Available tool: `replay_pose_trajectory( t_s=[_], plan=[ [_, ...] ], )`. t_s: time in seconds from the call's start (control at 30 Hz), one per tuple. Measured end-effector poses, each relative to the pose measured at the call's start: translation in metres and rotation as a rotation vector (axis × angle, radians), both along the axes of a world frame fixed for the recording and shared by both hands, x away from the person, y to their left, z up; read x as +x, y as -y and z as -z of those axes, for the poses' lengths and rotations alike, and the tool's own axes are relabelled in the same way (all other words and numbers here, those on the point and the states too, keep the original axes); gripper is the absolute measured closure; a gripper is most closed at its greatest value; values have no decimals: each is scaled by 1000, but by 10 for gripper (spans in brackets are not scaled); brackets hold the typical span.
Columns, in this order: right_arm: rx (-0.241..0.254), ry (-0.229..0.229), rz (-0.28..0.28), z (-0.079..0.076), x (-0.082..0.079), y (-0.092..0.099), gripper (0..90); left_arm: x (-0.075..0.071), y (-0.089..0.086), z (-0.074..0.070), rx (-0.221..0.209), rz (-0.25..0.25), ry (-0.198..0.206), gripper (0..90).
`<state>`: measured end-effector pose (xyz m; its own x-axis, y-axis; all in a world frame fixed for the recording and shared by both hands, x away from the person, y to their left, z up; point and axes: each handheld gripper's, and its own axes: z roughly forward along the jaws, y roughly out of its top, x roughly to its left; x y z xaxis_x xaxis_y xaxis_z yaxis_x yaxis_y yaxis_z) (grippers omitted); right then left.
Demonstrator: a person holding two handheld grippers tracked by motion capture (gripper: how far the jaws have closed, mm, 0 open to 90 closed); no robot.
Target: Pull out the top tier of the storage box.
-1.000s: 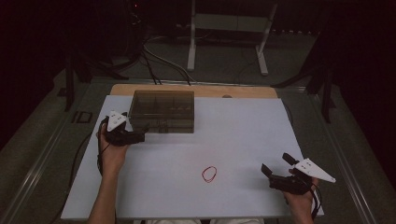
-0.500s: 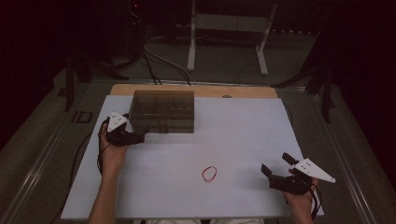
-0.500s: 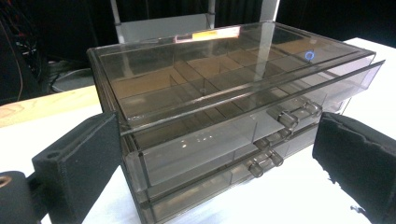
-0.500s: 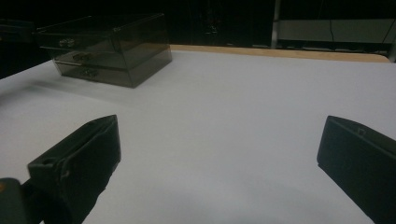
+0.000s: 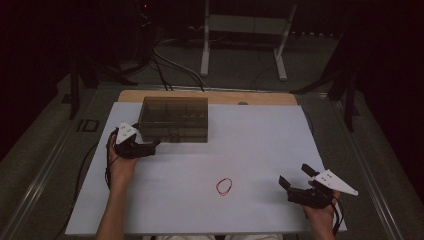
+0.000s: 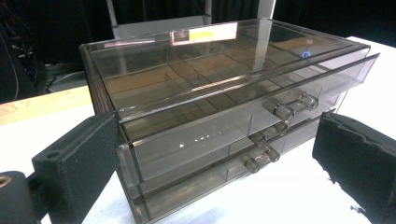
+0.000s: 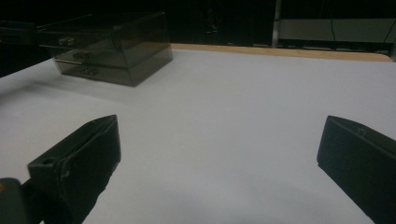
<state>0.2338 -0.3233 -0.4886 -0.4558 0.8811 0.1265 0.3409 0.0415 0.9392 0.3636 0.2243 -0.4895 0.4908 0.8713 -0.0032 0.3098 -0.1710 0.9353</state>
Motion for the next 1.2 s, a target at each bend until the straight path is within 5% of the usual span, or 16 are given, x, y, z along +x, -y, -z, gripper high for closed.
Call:
replay_pose_trajectory(
  t_s=[0.37, 0.63, 1.2],
  plan=[
    [22, 3, -6, -2, 1, -4, 0, 0, -1, 2, -7, 1, -4, 32],
    [-10, 24, -18, -15, 9, -13, 0, 2, 0, 7, -23, -3, -18, 32],
    [-7, 49, -100, -39, 38, -47, 0, -1, 0, 7, -37, -3, -20, 32]
  ],
)
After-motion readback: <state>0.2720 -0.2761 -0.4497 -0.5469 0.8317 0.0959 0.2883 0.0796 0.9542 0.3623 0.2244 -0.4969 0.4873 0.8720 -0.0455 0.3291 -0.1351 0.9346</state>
